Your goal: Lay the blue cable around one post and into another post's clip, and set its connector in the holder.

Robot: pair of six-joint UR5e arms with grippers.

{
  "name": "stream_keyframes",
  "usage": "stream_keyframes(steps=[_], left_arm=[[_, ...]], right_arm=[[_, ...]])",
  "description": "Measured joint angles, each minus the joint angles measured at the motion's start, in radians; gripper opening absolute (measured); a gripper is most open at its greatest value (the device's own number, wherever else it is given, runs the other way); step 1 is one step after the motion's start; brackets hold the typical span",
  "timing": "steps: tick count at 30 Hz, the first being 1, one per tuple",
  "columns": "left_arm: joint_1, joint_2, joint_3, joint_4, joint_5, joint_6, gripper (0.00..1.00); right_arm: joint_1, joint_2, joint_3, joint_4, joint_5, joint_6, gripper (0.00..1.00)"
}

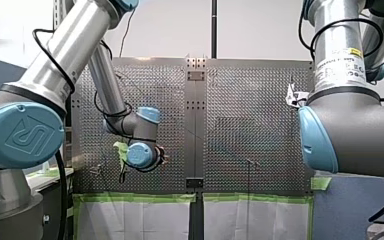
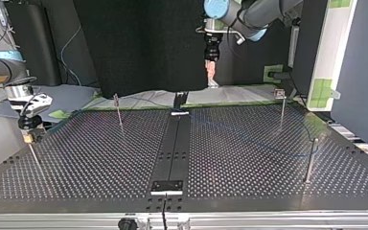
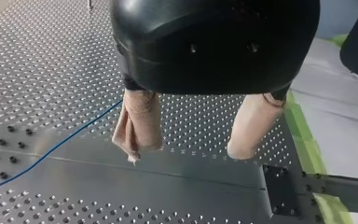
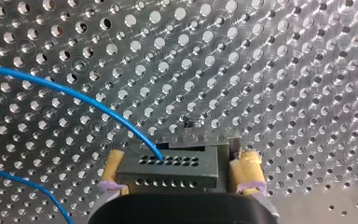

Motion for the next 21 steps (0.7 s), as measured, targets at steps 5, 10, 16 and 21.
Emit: stream_keyframes(steps=[5, 10, 16, 21], left_arm=[[0.0, 0.0, -0.004, 0.021, -0.003, 0.007, 1.0], [0.001, 0.0, -0.004, 0.025, -0.004, 0.009, 1.0], [0.001, 0.0, -0.005, 0.026, -0.004, 0.009, 1.0], [0.001, 0.0, -0.005, 0.026, -0.004, 0.009, 1.0]], right_arm=[[0.0, 0.0, 0.0, 0.0, 0.0, 0.0, 1.0], [0.0, 0.0, 0.0, 0.0, 0.0, 0.0, 1.0], [0.0, 0.0, 0.0, 0.0, 0.0, 0.0, 1.0], [0.0, 0.0, 0.0, 0.0, 0.0, 0.0, 1.0]])
